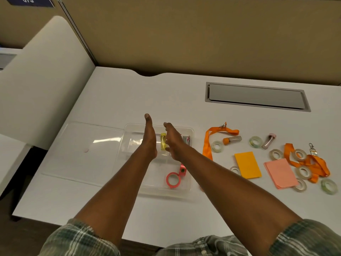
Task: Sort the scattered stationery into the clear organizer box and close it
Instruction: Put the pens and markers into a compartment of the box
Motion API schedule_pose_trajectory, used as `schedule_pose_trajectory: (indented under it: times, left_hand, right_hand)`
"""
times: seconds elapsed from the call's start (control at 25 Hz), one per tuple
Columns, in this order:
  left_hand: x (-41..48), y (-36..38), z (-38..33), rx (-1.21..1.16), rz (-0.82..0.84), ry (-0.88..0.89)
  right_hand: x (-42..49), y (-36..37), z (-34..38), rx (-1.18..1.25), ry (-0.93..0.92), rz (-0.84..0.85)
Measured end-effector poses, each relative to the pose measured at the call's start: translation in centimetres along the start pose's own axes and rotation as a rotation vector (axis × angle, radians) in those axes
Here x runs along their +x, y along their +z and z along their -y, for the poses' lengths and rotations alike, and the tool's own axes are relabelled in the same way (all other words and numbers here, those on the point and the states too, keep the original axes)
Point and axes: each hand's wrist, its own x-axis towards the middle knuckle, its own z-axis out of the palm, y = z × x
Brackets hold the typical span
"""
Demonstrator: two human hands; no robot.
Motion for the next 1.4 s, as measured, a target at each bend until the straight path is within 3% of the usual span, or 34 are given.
schedule_pose_trajectory:
  times: [0.16, 0.28, 0.6, 0.72, 0.84, 0.92, 1.04, 1.24, 1.4]
  left_hand:
    - [-1.4, 1.6, 0.4, 0.005, 0.052, 0.049]
    - [-3.0, 4.8, 1.2, 0.061, 0.103, 0.113]
    - [-4.4, 17.1, 6.6, 0.463, 0.219, 0.282]
    - [-4.2, 20.7, 8.8, 0.764, 0.234, 0.564]
    - [-3.0, 22.7, 10.8, 1.278, 0.250, 0.794]
    - [-2.2, 23.0, 11.5, 1.541, 0.265, 0.798]
    - [-1.2, 23.1, 11.8, 1.729, 0.306, 0.752]
    - [-0.6, 22.8, 11.7, 1.701, 0.322, 0.769]
    - [-1.5, 22.3, 11.4, 1.340, 0.229, 0.990]
  right_hand:
    - [-1.5, -4.0, 0.2, 0.033, -0.131, 0.011]
    - [-2.7, -8.7, 0.0, -0.079, -0.255, 0.015]
    - [-3.8, -25.1, -2.0, -0.524, -0.317, -0.333]
    - [-4.0, -31.1, -2.4, -0.762, -0.367, -0.548]
    - [-3.6, -35.5, -2.3, -0.912, -0.362, -0.613]
    - [-2.9, -37.5, -2.1, -1.020, -0.325, -0.589]
    - [-1.7, -38.8, -1.6, -1.087, -0.257, -0.552]
    - [-0.2, -39.9, -1.3, -1.098, -0.223, -0.506]
    - [-0.2, -40.1, -1.8, -0.966, -0.313, -0.706]
